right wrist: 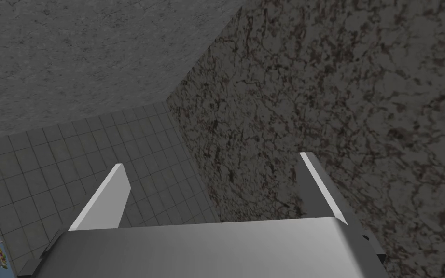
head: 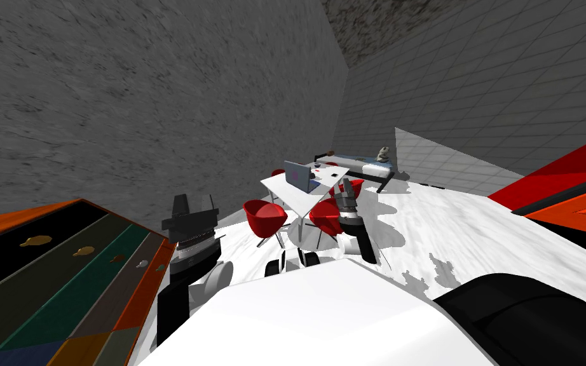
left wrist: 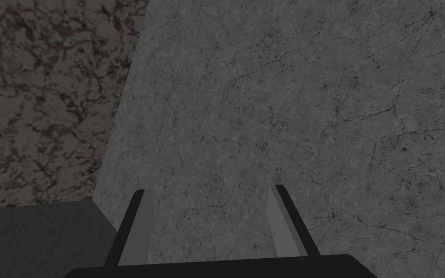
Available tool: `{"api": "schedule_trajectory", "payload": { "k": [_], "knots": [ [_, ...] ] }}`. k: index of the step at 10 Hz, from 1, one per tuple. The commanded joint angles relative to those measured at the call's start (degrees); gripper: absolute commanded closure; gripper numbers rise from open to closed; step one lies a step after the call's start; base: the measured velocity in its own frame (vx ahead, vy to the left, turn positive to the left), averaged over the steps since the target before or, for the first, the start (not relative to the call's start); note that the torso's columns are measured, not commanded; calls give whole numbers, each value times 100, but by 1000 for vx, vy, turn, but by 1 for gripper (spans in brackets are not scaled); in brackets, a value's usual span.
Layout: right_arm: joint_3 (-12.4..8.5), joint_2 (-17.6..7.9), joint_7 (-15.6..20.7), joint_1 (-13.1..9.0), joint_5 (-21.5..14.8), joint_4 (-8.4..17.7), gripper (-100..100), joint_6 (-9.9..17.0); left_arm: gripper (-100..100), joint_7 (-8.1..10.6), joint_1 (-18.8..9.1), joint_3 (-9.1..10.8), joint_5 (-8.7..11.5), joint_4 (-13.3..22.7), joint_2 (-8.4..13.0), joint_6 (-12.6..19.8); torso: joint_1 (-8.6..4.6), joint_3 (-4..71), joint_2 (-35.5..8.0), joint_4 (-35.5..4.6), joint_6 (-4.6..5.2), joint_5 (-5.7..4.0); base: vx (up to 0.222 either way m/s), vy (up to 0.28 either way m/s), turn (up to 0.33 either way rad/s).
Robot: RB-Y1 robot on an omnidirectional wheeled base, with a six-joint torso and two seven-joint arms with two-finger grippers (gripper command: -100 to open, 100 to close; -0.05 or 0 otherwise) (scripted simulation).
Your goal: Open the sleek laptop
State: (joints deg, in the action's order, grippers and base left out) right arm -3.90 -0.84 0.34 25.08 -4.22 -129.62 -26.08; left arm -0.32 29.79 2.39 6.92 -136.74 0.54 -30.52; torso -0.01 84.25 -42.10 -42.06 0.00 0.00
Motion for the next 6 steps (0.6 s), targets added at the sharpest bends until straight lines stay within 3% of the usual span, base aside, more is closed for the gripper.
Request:
{"api": "schedule_trajectory", "payload": {
  "k": [1, 3, 4, 6],
  "knots": [
    [-46, -430, -274, -205, 272, 210, -100, 336, 0, 0, 0, 0, 0, 0, 0, 0, 0, 26, -14, -16, 0, 0, -16, -4, -13],
    [-89, -637, -575, -446, 581, 442, -100, 650, 0, 0, 0, 0, 0, 0, 0, 0, 2, 31, -20, -23, 0, 0, -19, -4, -22],
    [-89, -637, -575, -446, 581, 442, -100, 716, 0, 0, 0, 0, 0, 0, 0, 0, 2, 32, -19, -23, 0, 0, -13, -3, -4],
    [-145, -778, -947, -744, 965, 726, -100, 1085, 0, 0, 0, 0, 0, 0, 0, 0, 2, 33, -18, -23, 0, 1, -16, -1, -24]
  ]
}}
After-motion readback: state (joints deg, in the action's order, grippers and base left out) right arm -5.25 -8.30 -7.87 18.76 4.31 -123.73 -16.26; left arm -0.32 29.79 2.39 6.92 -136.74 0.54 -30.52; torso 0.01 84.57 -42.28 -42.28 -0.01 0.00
